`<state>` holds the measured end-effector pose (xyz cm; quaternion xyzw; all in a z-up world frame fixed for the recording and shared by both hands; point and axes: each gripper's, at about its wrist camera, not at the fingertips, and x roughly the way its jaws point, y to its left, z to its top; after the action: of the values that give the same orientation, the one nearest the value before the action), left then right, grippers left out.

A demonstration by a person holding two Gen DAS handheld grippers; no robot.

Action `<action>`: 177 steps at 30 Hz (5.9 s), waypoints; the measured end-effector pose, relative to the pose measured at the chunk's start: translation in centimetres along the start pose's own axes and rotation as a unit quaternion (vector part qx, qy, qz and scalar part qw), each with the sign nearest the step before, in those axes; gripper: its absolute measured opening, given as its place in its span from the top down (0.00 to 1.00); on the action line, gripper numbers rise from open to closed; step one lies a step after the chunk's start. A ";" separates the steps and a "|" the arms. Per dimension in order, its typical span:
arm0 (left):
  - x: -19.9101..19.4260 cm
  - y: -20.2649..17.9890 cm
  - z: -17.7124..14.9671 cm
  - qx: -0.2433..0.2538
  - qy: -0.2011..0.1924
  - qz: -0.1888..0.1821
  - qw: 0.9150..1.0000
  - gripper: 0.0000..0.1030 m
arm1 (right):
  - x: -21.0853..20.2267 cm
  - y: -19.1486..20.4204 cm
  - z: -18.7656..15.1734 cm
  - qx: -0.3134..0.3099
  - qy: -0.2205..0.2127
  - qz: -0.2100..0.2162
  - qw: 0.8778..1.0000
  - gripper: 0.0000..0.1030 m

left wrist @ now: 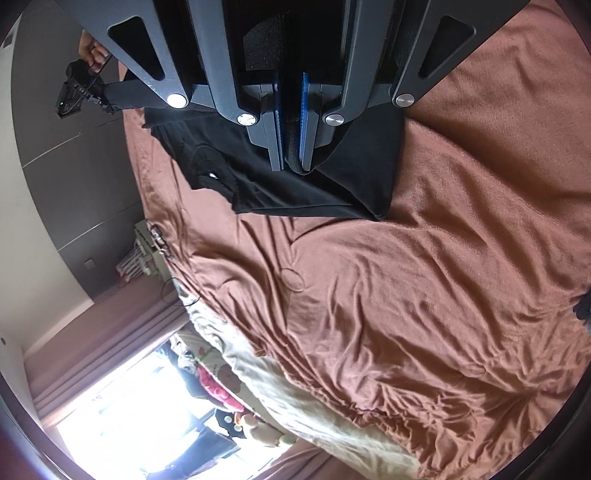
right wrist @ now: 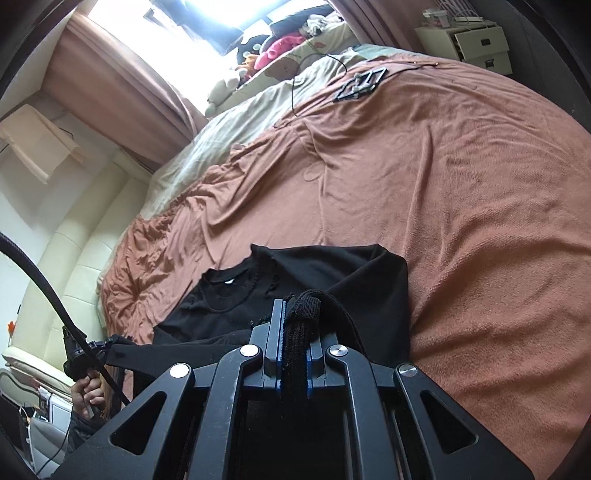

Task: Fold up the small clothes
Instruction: 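Lower the hem onto the collar with both grippers and open them, then move both open grippers to the folded edge of the shirt, then grasp the folded edge with both grippers and lift it, then lower the held edge onto the shirt and open both grippers, then close both grippers on the ribbed edge of the folded sweatshirt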

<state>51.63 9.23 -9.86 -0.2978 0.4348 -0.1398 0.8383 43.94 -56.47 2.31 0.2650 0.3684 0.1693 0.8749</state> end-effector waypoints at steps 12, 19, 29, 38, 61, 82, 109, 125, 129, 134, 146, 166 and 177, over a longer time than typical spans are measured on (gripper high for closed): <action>7.4 3.8 1.1 -0.025 0.034 0.058 0.997 0.91 | 8.2 -1.7 1.4 0.014 0.043 -0.063 0.997 0.94; 8.9 2.8 1.1 0.033 0.080 0.104 0.991 0.76 | 8.4 1.3 1.5 -0.042 0.062 -0.104 0.992 0.34; 6.1 -2.5 -1.2 0.199 0.090 0.148 0.965 0.17 | 5.5 5.2 -0.7 -0.161 0.090 -0.154 0.971 0.23; 8.3 -4.4 -6.2 0.328 0.154 0.214 0.907 0.14 | 6.6 7.2 -2.8 -0.230 0.137 -0.204 0.942 0.20; 14.6 -2.5 0.1 0.319 0.110 0.292 0.895 0.05 | 14.7 6.6 2.4 -0.225 0.093 -0.292 0.925 0.20; 16.6 -1.5 3.5 0.217 0.118 0.183 0.952 0.45 | 12.6 2.8 4.5 -0.178 0.093 -0.184 0.962 0.43; 9.5 -4.5 6.3 0.232 -0.012 0.139 0.963 0.96 | 7.2 5.4 4.9 -0.184 -0.008 -0.162 0.969 0.97; 15.8 -1.9 6.9 0.229 0.024 0.166 0.959 0.95 | 15.1 2.1 5.8 -0.172 0.040 -0.209 0.962 0.97; 18.2 -1.1 6.4 0.230 0.058 0.186 0.953 0.95 | 17.1 1.3 6.2 -0.158 0.070 -0.224 0.959 0.95; 18.2 -1.3 6.1 0.226 0.077 0.209 0.948 0.86 | 16.0 2.0 6.8 -0.142 0.070 -0.234 0.959 0.41; 9.9 -1.5 4.8 0.183 0.053 0.194 0.962 0.43 | 8.7 2.3 3.8 -0.114 0.080 -0.171 0.975 0.37; 0.5 0.6 -4.8 0.137 0.058 0.167 0.975 0.33 | -1.7 0.4 -4.9 -0.045 0.089 -0.126 0.987 0.37; -1.7 3.0 -9.7 0.094 0.081 0.145 0.982 0.33 | -3.6 -1.6 -9.6 0.005 0.099 -0.090 0.991 0.37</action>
<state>42.67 8.77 -14.88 -0.1397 0.5245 -0.0804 0.8360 34.58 -56.29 -2.31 0.2171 0.4765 0.1136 0.8443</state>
